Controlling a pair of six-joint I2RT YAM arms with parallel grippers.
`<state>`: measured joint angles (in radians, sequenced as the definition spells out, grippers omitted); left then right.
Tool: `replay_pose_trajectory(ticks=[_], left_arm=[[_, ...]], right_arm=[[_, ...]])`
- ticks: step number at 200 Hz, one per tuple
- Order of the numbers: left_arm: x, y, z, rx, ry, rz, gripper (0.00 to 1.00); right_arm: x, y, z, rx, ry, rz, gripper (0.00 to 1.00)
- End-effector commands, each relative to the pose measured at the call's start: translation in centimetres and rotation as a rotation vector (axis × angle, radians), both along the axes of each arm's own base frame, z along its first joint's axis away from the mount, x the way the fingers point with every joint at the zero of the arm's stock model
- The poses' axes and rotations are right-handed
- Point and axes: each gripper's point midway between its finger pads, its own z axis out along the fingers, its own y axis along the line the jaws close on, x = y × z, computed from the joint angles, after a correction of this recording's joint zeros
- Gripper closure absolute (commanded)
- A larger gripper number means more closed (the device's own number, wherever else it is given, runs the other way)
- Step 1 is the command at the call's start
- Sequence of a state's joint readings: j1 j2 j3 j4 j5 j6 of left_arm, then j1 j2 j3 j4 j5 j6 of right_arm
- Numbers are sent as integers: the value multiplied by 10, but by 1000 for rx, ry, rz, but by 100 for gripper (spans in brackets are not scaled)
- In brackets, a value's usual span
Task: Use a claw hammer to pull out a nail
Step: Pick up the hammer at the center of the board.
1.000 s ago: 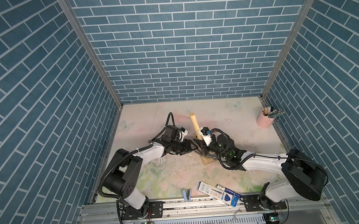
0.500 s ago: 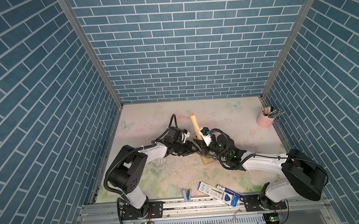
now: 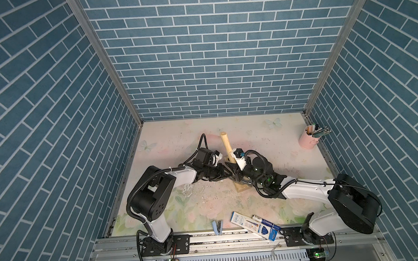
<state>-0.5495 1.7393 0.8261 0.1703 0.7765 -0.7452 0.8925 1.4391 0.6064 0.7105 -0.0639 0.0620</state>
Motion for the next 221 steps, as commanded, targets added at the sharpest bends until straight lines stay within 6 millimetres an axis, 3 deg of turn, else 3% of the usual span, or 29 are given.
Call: replay_pose_trajectory(ticks=[1,25,124,221], left_arm=[[-3,-2,1,-14,-10,-12,73],[-3,-3,3,-22,-12,-12,77],[-9,-2,-1,-35,-6,-19,77],[-5,-5,3,-58,-24,-12,91]], right_arm=[[0,4,39,85,-106,8,100],[0,4,39,88,-106,7,100],[1,2,40,92,-107,-6,100],[-1,2,39,89,-96,-1,100]])
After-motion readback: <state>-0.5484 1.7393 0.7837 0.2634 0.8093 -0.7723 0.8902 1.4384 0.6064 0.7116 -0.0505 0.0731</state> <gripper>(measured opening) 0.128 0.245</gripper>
